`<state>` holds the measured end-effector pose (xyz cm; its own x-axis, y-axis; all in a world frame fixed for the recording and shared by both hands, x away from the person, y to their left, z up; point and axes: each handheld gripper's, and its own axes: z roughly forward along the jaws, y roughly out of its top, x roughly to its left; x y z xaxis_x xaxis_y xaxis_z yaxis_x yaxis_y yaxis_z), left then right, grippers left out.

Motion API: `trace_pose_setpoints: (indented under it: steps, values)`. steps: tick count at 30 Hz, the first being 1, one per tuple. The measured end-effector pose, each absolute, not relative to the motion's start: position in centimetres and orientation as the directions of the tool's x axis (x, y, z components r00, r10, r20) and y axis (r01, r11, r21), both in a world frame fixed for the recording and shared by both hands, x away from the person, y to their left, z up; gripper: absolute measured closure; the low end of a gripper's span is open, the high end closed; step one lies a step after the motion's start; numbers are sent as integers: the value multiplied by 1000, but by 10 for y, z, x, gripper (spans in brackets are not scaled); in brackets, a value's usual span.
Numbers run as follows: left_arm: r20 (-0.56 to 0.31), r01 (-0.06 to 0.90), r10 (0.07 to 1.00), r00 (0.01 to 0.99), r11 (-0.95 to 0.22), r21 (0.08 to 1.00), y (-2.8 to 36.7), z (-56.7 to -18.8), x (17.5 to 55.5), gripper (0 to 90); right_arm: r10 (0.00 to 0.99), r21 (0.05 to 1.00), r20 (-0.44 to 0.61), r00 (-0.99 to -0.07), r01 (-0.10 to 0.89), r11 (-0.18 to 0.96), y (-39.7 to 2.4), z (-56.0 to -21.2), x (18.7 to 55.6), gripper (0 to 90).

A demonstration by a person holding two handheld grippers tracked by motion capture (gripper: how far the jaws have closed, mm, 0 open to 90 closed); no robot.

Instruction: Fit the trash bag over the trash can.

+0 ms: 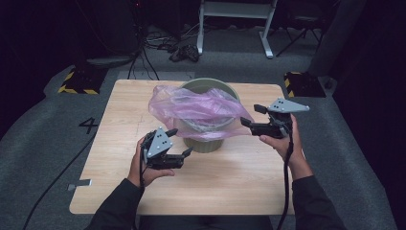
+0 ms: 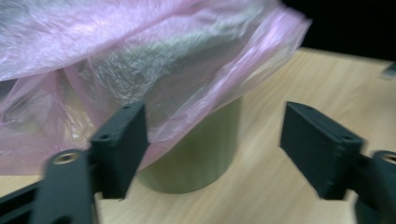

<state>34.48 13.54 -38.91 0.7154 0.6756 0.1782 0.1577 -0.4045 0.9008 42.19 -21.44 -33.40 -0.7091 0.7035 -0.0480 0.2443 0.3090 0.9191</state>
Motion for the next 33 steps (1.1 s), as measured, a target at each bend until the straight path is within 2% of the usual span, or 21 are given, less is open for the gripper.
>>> trace_pose_setpoints:
  steps: [1, 2, 5, 6, 7, 9, 15, 18, 21, 22, 24, 27, 30, 33]
  values:
    - [183, 153, 669, 720, -411, 899, 134, -389, 347, 435, 691, 917, -47, -721, 242, 316, -212, -330, 423, 269]
    - [198, 156, 677, 709, -424, 892, 133, -390, 349, 475, 674, 913, -40, -738, 247, 325, -210, -328, 424, 281]
    - [229, 155, 680, 697, -453, 878, 133, -392, 356, 682, 643, 910, -33, -765, 243, 335, -205, -326, 427, 281]
    - [221, 165, 685, 694, -449, 878, 134, -393, 359, 746, 633, 910, -31, -773, 240, 338, -203, -326, 428, 312]
    - [220, 166, 685, 695, -450, 877, 135, -394, 361, 820, 634, 909, -31, -773, 241, 339, -202, -326, 430, 380]
    - [207, 171, 675, 708, -449, 877, 138, -395, 365, 899, 621, 908, -18, -783, 248, 338, -201, -326, 433, 497]
    - [221, 178, 631, 744, -506, 844, 140, -404, 366, 900, 648, 900, -73, -758, 231, 371, -198, -323, 437, 796]
    - [212, 186, 622, 754, -511, 839, 145, -408, 365, 900, 673, 902, -80, -735, 234, 363, -199, -322, 440, 897]
    - [205, 170, 641, 740, -472, 865, 151, -407, 360, 900, 687, 909, -65, -723, 242, 340, -202, -321, 442, 900]
    - [189, 162, 647, 739, -442, 882, 154, -406, 358, 866, 693, 911, -66, -718, 240, 335, -202, -321, 443, 900]
    - [188, 153, 689, 700, -401, 903, 157, -400, 353, 561, 694, 912, -52, -718, 249, 326, -202, -321, 443, 900]
    - [170, 148, 728, 665, -351, 925, 157, -394, 348, 304, 697, 907, -51, -715, 258, 332, -201, -320, 443, 900]
    - [162, 128, 758, 632, -308, 943, 160, -389, 346, 244, 708, 907, -45, -704, 267, 324, -201, -319, 443, 895]
    - [167, 103, 772, 613, -288, 952, 164, -386, 343, 222, 717, 901, -59, -694, 273, 338, -200, -319, 442, 874]
